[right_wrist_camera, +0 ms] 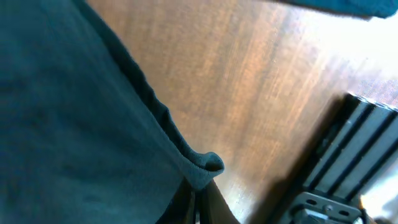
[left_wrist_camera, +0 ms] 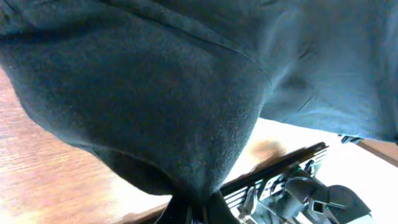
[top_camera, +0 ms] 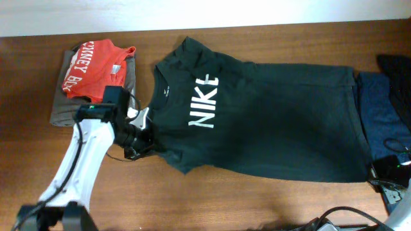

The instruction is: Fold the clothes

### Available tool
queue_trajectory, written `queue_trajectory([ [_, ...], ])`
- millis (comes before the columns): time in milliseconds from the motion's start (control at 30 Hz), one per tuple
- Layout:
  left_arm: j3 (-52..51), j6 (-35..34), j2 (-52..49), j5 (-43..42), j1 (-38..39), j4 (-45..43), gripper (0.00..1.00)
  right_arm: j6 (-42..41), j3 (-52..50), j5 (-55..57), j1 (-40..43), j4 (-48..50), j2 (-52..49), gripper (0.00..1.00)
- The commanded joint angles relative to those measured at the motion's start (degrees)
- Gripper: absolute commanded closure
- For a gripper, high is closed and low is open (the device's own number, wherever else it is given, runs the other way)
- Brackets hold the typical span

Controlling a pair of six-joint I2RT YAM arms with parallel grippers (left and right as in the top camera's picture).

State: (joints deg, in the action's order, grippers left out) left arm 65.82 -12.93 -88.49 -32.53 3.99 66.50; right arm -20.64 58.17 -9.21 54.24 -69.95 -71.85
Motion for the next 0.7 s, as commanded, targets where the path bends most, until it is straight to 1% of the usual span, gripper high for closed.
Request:
queue_trajectory([
  [0,0.79,-0.35,2.69,3.50,-0.15,-1.55,0.99,0.68,1.03,-5.35,-0.09,2.27,0.09,0.96],
  [167,0.79,-0.33,2.58,4.33,-0.15,-6.62,0.99,0.66,0.98,-10.95,-3.93,9.33,-1.90,0.96],
  [233,0.79,-0.33,2.58,4.37,-0.15,-9.92,1.00,0.15,0.98,-11.15,-6.45,12.46,-3.17,0.96],
  [300,0.79,-0.33,2.58,4.52,-0.15,-12.63,0.99,-2.08,0.98,-10.95,-9.33,15.72,-5.29,0.96],
  [400,0.76,-0.33,2.47,5.57,-0.02,-13.40,0.99,-4.44,0.98,-10.56,-11.80,19.89,-8.44,0.96],
  [467,0.76,-0.33,2.08,6.99,-0.02,-13.35,0.98,-5.42,0.98,-10.51,-12.31,21.94,-10.16,0.96],
  [533,0.76,-0.31,1.53,8.68,-0.02,-13.42,0.95,-5.40,0.98,-9.49,-12.22,25.64,-12.09,0.96],
  [667,0.76,0.57,0.52,11.50,-0.02,-15.98,0.95,-5.42,0.98,-8.11,-12.22,31.36,-13.79,0.96],
])
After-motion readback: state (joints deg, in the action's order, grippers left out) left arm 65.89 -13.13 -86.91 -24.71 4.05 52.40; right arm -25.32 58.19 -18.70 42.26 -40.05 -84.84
